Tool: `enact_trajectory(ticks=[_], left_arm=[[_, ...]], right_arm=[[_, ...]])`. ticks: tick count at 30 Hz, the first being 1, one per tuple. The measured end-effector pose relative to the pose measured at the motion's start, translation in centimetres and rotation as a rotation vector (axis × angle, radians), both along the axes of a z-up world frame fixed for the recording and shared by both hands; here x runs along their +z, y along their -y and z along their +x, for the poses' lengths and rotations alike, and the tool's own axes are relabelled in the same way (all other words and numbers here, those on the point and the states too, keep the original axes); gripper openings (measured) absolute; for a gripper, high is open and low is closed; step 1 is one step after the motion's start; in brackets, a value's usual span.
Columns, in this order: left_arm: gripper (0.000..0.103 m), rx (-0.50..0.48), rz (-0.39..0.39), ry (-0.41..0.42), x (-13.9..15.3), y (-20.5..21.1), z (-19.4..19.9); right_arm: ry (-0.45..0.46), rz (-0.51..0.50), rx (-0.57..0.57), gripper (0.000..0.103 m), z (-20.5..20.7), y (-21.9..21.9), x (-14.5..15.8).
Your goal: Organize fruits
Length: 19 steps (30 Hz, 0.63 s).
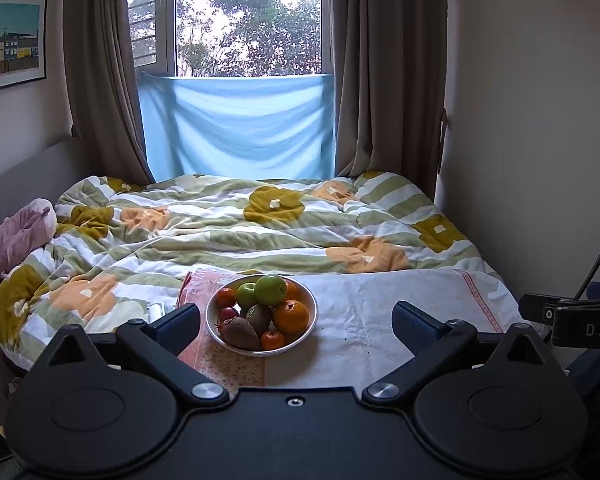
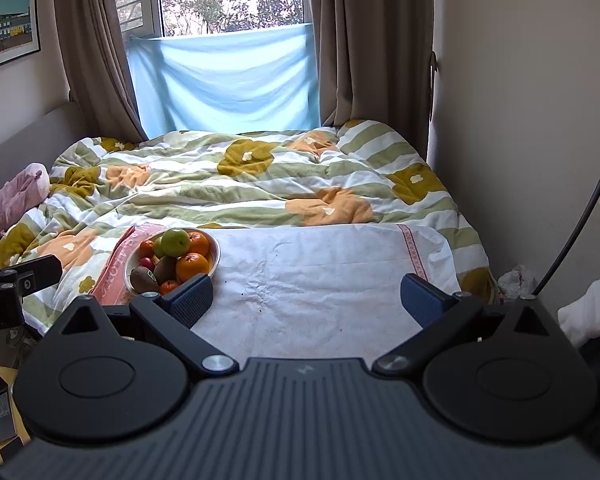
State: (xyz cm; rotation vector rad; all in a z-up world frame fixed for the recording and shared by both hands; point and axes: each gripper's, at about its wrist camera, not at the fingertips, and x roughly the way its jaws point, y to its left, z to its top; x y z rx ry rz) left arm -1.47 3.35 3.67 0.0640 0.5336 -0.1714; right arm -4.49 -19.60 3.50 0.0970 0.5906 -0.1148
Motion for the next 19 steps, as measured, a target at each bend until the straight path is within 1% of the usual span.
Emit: enact_trajectory(ticks=[5, 7, 11, 14, 19], left_arm=[[0.103, 0.0, -0.004, -0.006, 0.0, -0.1, 0.3], [0.103, 0.014, 0.003, -0.005, 0.0, 0.0, 0.5], [0.103, 0.044, 0.034, 0.007, -0.1, 0.2, 0.9], [0.103, 0.05, 0.056, 0.038, -0.2, 0.2, 1.0], [0.103, 0.032, 0.026, 0.031, -0.3, -0.3, 1.8]], right_arm=[[-0.005, 0.001, -0.001, 0.103, 0.2, 0.0, -0.1], [-0.003, 0.0, -0.001, 0.103, 0.2, 0.0, -0.1], [-0.004, 0.001, -0.001, 0.103, 0.3, 0.0, -0.1], [-0.006, 0.001, 0.0, 0.103, 0.5, -0.1, -0.2], [-0.016, 0.002, 0.0, 0.103, 1.1, -0.5, -0.8]])
